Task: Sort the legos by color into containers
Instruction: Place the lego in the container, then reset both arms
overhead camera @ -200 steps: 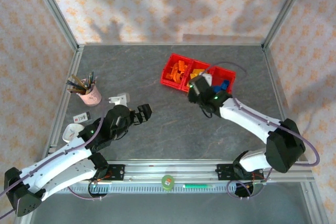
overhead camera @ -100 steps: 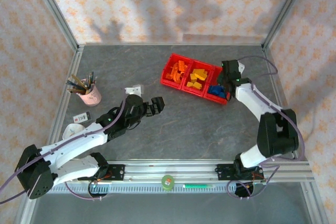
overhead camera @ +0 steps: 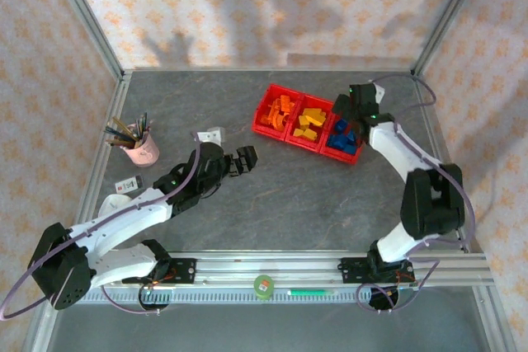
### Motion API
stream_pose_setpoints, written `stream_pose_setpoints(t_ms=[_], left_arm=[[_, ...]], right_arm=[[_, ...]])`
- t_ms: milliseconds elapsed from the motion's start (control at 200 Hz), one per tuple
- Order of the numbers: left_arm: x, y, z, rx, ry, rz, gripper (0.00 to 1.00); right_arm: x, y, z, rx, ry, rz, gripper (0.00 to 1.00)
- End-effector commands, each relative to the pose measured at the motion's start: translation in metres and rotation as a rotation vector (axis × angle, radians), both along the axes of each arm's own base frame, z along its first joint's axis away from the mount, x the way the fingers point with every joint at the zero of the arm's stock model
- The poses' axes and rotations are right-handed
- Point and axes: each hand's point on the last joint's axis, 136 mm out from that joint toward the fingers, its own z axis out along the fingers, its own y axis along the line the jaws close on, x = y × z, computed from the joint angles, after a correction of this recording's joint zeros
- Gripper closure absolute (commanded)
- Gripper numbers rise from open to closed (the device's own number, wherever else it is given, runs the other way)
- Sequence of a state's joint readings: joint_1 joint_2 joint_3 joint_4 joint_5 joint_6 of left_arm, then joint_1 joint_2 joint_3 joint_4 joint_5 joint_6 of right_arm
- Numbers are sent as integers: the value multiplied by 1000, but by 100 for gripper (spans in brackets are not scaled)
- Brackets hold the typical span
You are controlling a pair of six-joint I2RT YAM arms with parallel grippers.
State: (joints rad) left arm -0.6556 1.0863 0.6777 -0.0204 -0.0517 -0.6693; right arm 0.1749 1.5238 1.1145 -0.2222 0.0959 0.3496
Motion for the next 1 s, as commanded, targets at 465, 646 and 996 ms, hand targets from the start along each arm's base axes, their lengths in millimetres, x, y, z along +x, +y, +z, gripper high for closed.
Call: stream_pose_setpoints(t_ms=[465,646,996], left_arm=[[27,242,11,539,-347,718,1],[36,240,-22,559,-391,635,1],[60,224,-50,514,-457,469,0]], right_arm=[[-90,-105,-43,-290,-293,-357,0],[-71,-83,-41,-284,-418,-173,0],[-65,-56,-53,-267,-497,41,0]])
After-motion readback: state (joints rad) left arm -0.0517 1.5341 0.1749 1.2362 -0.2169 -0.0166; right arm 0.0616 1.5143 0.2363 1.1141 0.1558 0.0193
